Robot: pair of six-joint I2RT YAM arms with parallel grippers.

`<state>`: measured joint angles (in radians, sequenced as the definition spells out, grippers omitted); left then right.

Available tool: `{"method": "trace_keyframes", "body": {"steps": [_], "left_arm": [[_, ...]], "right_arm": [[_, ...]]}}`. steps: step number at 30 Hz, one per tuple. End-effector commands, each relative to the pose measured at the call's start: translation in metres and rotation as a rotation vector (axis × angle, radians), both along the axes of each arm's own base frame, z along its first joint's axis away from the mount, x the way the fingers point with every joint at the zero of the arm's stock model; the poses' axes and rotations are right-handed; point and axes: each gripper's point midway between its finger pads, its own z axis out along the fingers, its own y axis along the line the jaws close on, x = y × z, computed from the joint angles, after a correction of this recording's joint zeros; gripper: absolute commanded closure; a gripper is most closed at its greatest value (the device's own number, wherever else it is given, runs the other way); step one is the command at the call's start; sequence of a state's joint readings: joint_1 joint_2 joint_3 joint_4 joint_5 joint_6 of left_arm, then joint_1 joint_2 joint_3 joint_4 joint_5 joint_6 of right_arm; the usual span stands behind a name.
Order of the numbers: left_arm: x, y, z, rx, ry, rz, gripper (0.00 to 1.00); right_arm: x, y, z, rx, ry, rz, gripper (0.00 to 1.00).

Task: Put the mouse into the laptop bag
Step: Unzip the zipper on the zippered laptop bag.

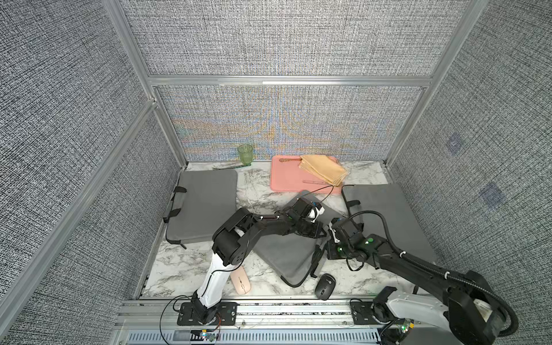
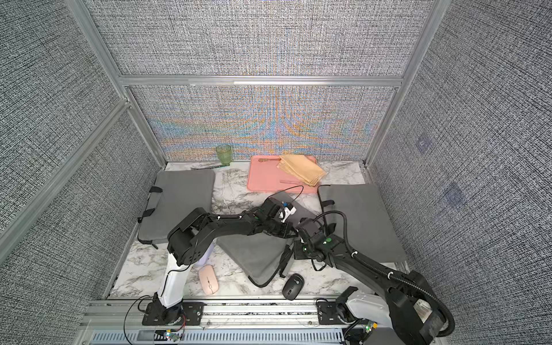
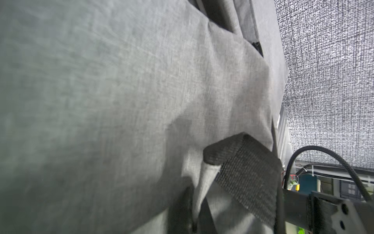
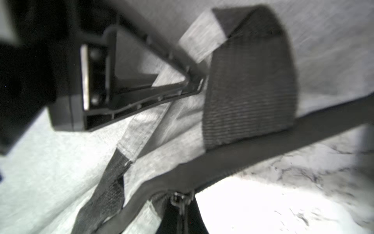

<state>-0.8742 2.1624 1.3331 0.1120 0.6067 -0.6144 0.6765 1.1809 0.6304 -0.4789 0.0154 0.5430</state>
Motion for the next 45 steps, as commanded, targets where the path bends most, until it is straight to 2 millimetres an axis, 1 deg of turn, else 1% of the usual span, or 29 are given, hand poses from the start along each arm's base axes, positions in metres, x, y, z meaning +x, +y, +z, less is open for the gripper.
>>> {"method": "trace_keyframes", "body": {"steps": [1,5,7,9,10,11,13,14,15,20,25,27,29,32,34,36,39,41,43,45], "left_arm": [[0.020,0.000,-0.011,0.028,-0.059,0.075,1.00],[0.023,-0.003,-0.009,0.025,-0.066,0.075,1.00],[0.025,-0.005,-0.011,0.024,-0.065,0.076,1.00],[0.027,-0.006,-0.013,0.025,-0.063,0.078,1.00],[0.028,-0.007,-0.012,0.024,-0.064,0.077,1.00],[0.028,-0.007,-0.013,0.023,-0.063,0.076,1.00],[0.029,-0.007,-0.012,0.022,-0.065,0.077,1.00],[0.029,-0.007,-0.012,0.021,-0.066,0.075,1.00],[0.029,-0.006,-0.012,0.023,-0.066,0.078,1.00],[0.031,-0.003,-0.006,0.017,-0.080,0.081,1.00],[0.032,-0.001,-0.001,0.018,-0.089,0.085,1.00],[0.030,-0.001,0.000,0.012,-0.089,0.081,1.00],[0.031,-0.001,0.001,0.008,-0.091,0.084,1.00],[0.031,-0.001,0.003,0.004,-0.094,0.084,1.00],[0.032,0.000,0.006,0.001,-0.098,0.086,1.00],[0.032,0.000,0.007,-0.001,-0.103,0.086,1.00],[0.032,0.002,0.008,-0.003,-0.103,0.090,1.00],[0.032,0.004,0.010,-0.005,-0.103,0.093,1.00],[0.033,0.006,0.011,-0.008,-0.106,0.099,1.00],[0.034,0.010,0.014,-0.015,-0.106,0.106,1.00]], "right_arm": [[-0.011,0.028,0.007,0.017,0.028,0.102,1.00],[-0.027,0.063,0.013,0.017,0.064,0.239,1.00],[-0.035,0.071,0.011,-0.011,0.097,0.279,1.00],[-0.042,0.074,0.007,-0.031,0.124,0.302,1.00],[-0.045,0.071,0.004,-0.056,0.141,0.305,1.00],[-0.047,0.065,0.002,-0.090,0.155,0.289,1.00],[-0.047,0.047,0.000,-0.163,0.161,0.245,1.00],[-0.047,0.035,0.000,-0.202,0.161,0.217,1.00],[-0.048,0.026,0.001,-0.214,0.165,0.199,1.00],[-0.055,0.022,0.013,-0.100,0.201,0.198,1.00],[-0.056,0.004,0.013,-0.016,0.306,0.105,1.00],[-0.058,0.006,0.015,0.074,0.354,0.091,1.00],[-0.059,0.007,0.019,0.106,0.380,0.087,1.00],[-0.062,0.001,0.023,0.076,0.407,0.079,1.00],[-0.063,-0.006,0.020,0.049,0.419,0.061,1.00],[-0.059,-0.027,0.013,-0.069,0.410,0.002,1.00],[-0.053,-0.042,0.008,-0.174,0.411,-0.048,1.00],[-0.046,-0.052,0.009,-0.247,0.390,-0.091,1.00],[-0.043,-0.053,0.011,-0.262,0.381,-0.097,1.00],[-0.043,-0.046,0.012,-0.237,0.398,-0.081,1.00]]}}
